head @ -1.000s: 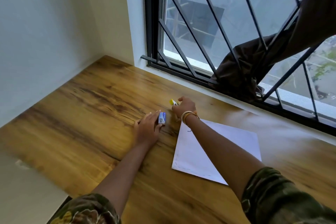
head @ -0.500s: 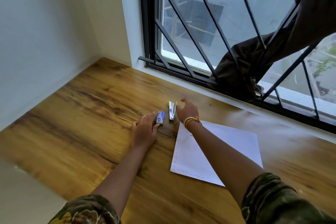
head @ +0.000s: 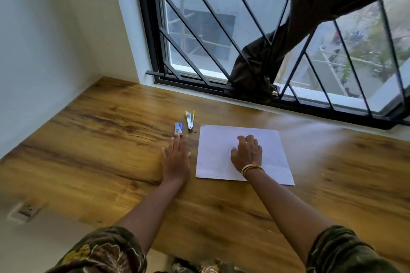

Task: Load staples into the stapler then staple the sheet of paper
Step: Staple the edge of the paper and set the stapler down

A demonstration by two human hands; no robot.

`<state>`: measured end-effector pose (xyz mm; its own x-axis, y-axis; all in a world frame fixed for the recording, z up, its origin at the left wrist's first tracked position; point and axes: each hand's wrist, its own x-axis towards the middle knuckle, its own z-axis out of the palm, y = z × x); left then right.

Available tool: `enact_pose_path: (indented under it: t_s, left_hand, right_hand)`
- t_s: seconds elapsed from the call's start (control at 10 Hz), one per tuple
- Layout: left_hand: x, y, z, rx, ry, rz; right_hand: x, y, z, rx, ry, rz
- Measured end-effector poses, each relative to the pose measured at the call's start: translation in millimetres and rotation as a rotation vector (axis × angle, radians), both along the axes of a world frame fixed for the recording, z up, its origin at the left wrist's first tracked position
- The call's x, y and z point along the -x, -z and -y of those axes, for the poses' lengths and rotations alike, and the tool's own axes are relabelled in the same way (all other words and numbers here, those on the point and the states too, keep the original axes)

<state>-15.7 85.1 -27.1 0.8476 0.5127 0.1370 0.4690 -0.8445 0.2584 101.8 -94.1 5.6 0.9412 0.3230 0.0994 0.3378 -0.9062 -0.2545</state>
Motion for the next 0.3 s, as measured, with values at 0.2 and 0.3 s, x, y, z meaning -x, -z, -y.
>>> enact_pose_path:
  t_s: [0.2, 0.3]
  left_hand:
    - [-3, -16, 47, -0.05, 0.152, 0.064]
    - [-6, -14, 62, -0.088, 0.229, 0.018]
  right_hand:
    - [22, -2, 43, 0.054, 0.063, 0.0]
    - [28, 0, 53, 0.064, 0.076, 0.015]
